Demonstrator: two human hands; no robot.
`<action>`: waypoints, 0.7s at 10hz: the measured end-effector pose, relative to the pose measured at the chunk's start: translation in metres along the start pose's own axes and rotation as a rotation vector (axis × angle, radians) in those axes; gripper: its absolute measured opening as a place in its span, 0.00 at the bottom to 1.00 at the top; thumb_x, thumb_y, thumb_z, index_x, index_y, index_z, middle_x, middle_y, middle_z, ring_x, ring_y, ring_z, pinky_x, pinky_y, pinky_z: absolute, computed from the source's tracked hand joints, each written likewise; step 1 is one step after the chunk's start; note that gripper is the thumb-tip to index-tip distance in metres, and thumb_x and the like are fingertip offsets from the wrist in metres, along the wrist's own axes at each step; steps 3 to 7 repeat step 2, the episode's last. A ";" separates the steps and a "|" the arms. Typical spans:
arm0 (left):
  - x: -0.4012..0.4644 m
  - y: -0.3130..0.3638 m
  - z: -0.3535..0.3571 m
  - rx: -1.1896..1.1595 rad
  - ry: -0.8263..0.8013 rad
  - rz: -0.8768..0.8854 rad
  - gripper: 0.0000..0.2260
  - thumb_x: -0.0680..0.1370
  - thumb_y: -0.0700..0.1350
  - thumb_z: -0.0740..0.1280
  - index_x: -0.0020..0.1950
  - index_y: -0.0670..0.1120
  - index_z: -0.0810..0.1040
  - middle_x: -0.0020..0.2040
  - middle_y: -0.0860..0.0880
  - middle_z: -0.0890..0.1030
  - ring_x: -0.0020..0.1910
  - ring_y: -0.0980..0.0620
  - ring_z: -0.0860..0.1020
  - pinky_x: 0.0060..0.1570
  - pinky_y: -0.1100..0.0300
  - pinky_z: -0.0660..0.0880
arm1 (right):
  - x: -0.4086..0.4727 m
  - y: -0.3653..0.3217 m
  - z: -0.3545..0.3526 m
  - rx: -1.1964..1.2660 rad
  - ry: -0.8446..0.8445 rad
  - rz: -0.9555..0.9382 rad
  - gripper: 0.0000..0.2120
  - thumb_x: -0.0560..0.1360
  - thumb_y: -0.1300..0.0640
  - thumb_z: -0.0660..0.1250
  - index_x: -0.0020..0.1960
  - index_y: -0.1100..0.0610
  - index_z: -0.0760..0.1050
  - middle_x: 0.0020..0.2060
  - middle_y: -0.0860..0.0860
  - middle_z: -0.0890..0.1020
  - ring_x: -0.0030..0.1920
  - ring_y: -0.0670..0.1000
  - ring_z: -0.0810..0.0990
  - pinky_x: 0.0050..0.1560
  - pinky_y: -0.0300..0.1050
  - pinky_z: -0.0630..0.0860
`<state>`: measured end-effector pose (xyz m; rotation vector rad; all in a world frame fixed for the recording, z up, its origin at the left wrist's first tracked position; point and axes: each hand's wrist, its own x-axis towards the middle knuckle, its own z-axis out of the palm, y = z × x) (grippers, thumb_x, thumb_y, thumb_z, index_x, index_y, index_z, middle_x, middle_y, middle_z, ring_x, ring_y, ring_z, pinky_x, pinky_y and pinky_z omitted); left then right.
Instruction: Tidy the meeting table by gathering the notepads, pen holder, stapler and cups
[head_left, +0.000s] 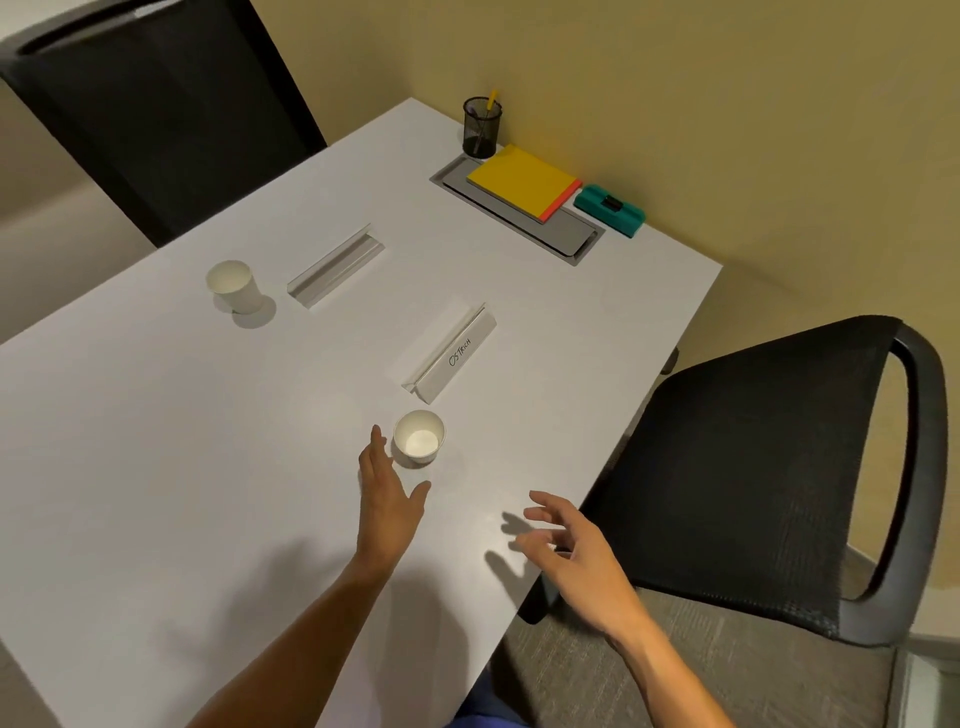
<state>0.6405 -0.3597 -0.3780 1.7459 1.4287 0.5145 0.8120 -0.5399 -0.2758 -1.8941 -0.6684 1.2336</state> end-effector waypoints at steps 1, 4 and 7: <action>-0.012 0.004 0.000 0.036 0.040 -0.035 0.47 0.72 0.47 0.78 0.80 0.55 0.48 0.76 0.48 0.62 0.74 0.44 0.68 0.68 0.41 0.73 | -0.003 0.000 0.005 0.013 -0.011 -0.025 0.26 0.69 0.39 0.72 0.66 0.32 0.72 0.59 0.36 0.80 0.59 0.42 0.81 0.57 0.43 0.79; -0.035 0.011 0.002 0.054 0.117 -0.028 0.46 0.72 0.54 0.77 0.79 0.55 0.50 0.77 0.48 0.61 0.74 0.42 0.66 0.66 0.37 0.72 | -0.013 0.004 0.011 0.021 -0.020 -0.048 0.27 0.68 0.39 0.72 0.66 0.33 0.72 0.59 0.36 0.80 0.58 0.42 0.82 0.59 0.46 0.80; -0.035 0.011 0.002 0.054 0.117 -0.028 0.46 0.72 0.54 0.77 0.79 0.55 0.50 0.77 0.48 0.61 0.74 0.42 0.66 0.66 0.37 0.72 | -0.013 0.004 0.011 0.021 -0.020 -0.048 0.27 0.68 0.39 0.72 0.66 0.33 0.72 0.59 0.36 0.80 0.58 0.42 0.82 0.59 0.46 0.80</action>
